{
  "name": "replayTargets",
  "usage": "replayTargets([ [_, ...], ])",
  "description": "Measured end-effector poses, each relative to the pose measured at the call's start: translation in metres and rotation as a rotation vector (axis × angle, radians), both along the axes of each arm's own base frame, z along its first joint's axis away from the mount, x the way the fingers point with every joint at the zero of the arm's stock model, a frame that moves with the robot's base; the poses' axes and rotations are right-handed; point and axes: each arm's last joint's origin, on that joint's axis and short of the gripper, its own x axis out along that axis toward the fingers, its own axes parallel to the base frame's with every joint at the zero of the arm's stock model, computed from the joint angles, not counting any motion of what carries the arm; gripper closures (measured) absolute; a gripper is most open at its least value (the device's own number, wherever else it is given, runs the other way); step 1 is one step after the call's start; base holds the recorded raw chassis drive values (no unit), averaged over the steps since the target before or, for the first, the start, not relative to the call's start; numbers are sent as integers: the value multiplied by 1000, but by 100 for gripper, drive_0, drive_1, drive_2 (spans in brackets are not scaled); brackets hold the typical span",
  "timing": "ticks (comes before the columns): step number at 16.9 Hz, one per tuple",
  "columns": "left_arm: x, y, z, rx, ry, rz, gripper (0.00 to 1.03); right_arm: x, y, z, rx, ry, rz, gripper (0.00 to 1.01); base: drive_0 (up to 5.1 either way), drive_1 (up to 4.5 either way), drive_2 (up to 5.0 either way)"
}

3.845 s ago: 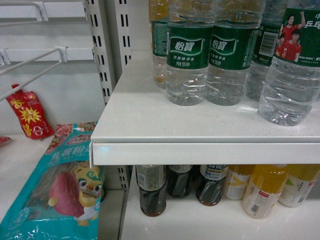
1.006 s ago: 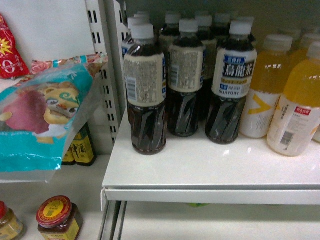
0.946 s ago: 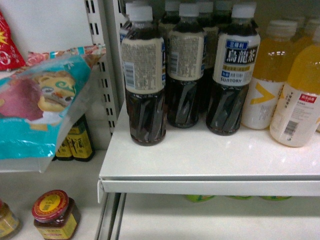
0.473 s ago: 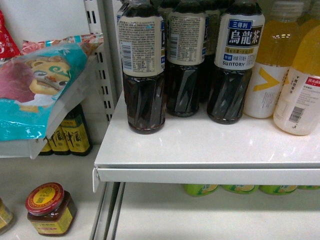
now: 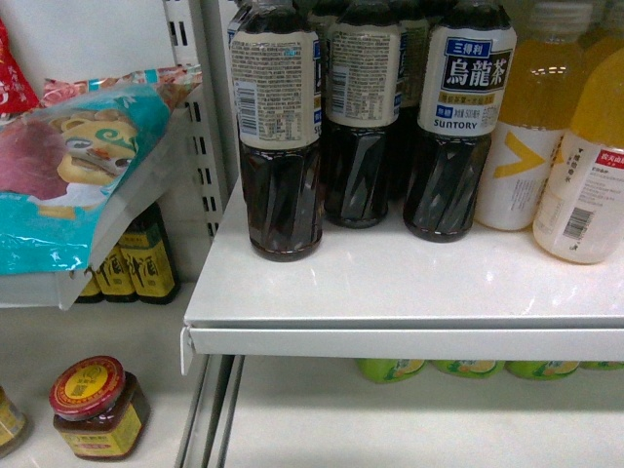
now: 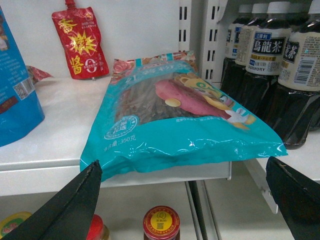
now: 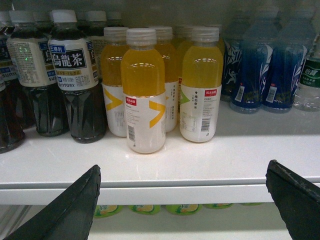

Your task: Move water from second to third shelf

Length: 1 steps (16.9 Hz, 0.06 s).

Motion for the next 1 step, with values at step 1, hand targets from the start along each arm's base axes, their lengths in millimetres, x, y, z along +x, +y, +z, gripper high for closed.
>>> replayTargets([
  [1,0,0,0,0,0,0,5,0,0,0,0,0,0,3,0,0,0],
])
